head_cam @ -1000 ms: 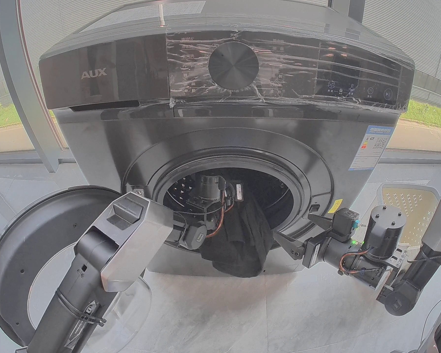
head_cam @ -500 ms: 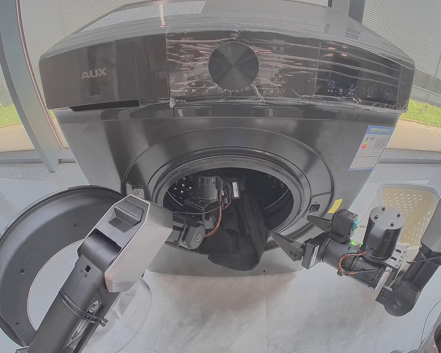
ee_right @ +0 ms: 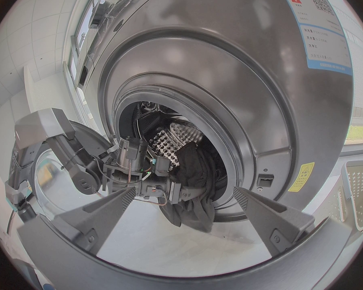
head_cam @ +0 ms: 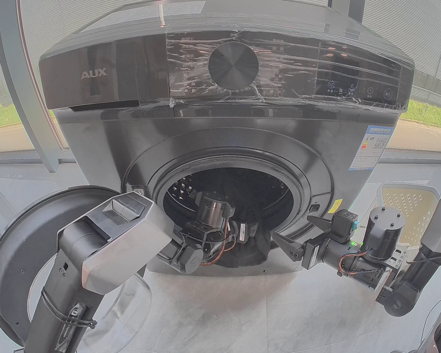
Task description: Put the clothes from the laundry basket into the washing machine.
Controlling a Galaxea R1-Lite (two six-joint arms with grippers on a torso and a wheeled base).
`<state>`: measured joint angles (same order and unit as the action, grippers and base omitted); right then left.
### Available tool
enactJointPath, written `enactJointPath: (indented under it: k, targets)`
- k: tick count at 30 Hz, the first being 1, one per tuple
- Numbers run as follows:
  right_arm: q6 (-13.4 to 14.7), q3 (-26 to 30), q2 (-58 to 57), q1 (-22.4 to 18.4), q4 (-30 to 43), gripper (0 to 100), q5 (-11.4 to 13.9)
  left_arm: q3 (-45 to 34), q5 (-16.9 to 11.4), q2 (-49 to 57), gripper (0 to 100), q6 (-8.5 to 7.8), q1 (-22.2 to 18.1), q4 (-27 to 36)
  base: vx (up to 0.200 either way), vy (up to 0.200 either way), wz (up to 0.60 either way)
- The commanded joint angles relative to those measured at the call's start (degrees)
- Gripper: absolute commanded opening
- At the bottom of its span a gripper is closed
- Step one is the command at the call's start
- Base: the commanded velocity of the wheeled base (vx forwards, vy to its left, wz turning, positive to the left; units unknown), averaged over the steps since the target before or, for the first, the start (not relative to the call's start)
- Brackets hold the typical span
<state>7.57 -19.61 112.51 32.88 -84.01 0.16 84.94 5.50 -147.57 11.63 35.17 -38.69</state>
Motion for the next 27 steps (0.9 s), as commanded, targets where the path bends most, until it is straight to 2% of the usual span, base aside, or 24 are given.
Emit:
enactJointPath:
  k: [1,8,9,17,20,25,27]
  targets:
    - [-0.01,0.02,0.08,0.08,-0.02,100,0.02,-2.59,-0.49,1.76,100,-0.12,0.34,0.02,0.000,0.000,0.00]
    - [-0.01,-0.07,0.08,0.17,-0.02,100,0.02,0.66,-0.31,-0.70,100,-0.03,-0.01,-0.15,0.000,0.000,0.00]
    - [-0.01,-0.07,0.08,0.17,-0.02,100,0.02,1.10,-0.31,-0.97,0,-0.03,-0.10,-0.15,0.000,0.000,0.00]
    - [0.08,-0.07,0.08,0.61,-0.02,100,0.02,4.88,2.24,-3.25,0,-0.03,-0.19,-2.18,0.000,0.000,0.00]
    - [0.08,-0.16,0.08,0.70,-0.02,100,0.02,9.10,4.52,-3.43,0,-0.03,-1.33,-2.26,0.000,0.000,0.00]
    - [0.08,-0.16,0.08,1.05,-0.02,100,0.02,23.43,10.15,-7.91,0,-0.03,-3.79,-1.91,0.000,0.000,0.00]
    - [0.08,-0.16,0.08,1.05,-0.02,100,0.02,28.26,11.38,-9.85,0,-0.03,-4.67,-1.56,0.000,0.000,0.00]
